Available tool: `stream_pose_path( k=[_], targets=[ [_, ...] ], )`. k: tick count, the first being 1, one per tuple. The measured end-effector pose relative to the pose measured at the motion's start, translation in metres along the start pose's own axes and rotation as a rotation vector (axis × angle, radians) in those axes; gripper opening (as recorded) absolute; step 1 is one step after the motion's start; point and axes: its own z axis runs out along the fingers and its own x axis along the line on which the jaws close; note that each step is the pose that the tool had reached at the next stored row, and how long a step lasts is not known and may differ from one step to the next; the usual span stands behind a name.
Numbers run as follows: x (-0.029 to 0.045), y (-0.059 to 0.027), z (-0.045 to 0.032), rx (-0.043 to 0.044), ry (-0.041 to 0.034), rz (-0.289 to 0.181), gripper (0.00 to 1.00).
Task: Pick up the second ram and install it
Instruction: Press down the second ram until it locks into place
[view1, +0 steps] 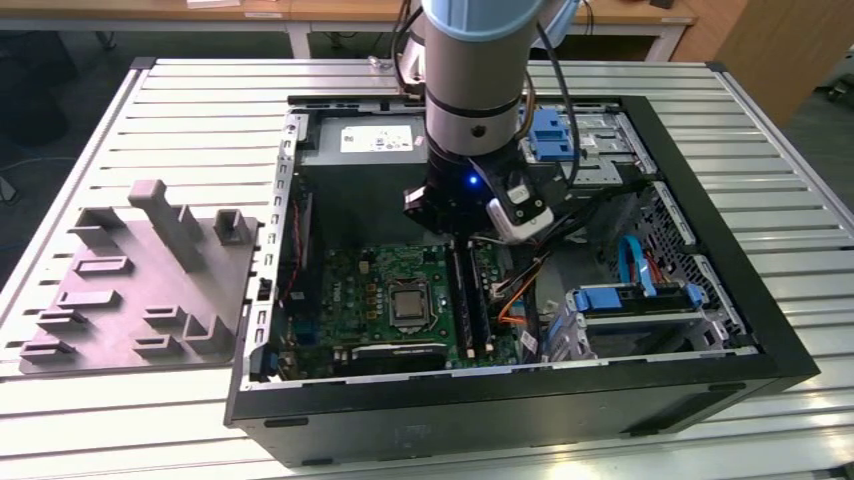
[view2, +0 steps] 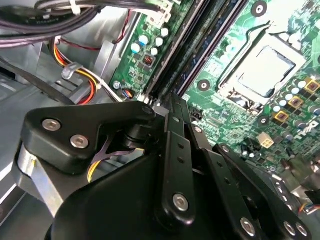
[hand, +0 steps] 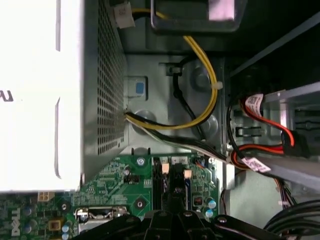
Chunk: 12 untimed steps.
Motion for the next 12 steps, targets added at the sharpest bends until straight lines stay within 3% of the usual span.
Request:
stream_pose_path(
  k=[12],
  targets=[
    [0.0024,0.0043,0.0077,-0.0002,-0.0003,0.0,0.1]
  ],
)
